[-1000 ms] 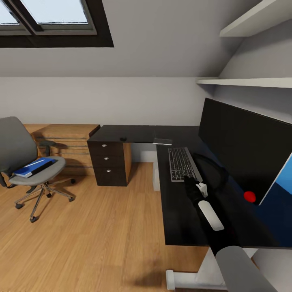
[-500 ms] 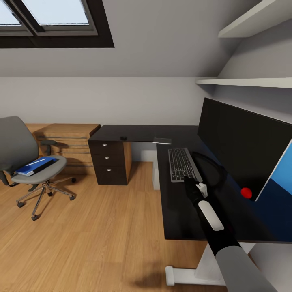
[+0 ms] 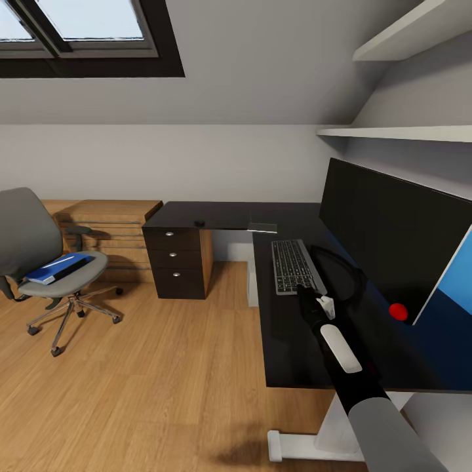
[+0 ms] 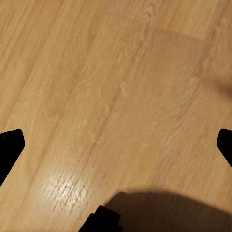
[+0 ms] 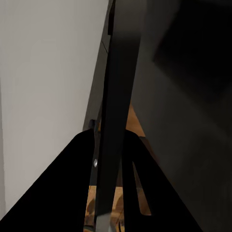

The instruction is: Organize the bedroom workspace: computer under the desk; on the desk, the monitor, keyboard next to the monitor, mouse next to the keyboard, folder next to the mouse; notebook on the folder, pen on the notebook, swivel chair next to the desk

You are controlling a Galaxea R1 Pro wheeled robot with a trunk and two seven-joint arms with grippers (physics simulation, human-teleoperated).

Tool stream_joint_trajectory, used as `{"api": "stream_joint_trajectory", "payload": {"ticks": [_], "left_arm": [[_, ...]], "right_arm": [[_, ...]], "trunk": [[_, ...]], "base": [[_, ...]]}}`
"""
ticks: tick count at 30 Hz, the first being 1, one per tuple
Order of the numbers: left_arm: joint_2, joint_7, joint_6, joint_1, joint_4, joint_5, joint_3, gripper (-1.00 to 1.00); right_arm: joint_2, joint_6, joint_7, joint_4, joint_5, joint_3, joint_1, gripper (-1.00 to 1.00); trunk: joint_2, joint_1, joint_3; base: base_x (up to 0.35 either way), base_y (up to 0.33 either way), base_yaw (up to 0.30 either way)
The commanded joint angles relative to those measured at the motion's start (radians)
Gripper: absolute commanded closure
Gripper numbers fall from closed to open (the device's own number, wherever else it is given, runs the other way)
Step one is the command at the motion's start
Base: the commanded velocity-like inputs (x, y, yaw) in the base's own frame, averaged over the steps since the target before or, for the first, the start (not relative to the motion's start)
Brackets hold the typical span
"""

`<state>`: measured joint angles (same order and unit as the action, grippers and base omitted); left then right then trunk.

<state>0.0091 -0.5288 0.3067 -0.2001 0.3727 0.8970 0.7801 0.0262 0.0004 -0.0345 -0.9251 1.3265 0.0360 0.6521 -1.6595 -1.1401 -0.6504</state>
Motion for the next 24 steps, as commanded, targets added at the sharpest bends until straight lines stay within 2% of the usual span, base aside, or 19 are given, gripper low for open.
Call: {"api": "stream_joint_trajectory", "payload": {"ticks": [1,7,8,24], "left_arm": [[0.001,-0.005,0.005,-0.001,0.002,0.01,0.008,-1.0],[0.001,-0.005,0.005,-0.001,0.002,0.01,0.008,-1.0],[0.001,-0.005,0.005,-0.001,0.002,0.01,0.008,-1.0],[0.001,-0.005,0.005,-0.001,0.002,0.01,0.008,-1.0]], "right_arm": [[0.0,0.0,-0.003,-0.001,0.007,0.001,0.001,1.0],[0.0,0.0,-0.004,-0.001,0.007,0.001,0.001,1.0],[0.0,0.0,-0.004,-0.001,0.007,0.001,0.001,-1.0],[0.0,-0.002,-0.01,-0.001,0.007,0.001,0.001,-1.0]], "trunk": [[0.0,0.0,-0.001],[0.0,0.0,-0.001],[0.0,0.0,-0.001],[0.0,0.0,-0.001]], "base": [[0.0,0.0,0.0],[0.0,0.0,0.0],[0.0,0.0,0.0],[-0.001,0.0,0.0]]}}
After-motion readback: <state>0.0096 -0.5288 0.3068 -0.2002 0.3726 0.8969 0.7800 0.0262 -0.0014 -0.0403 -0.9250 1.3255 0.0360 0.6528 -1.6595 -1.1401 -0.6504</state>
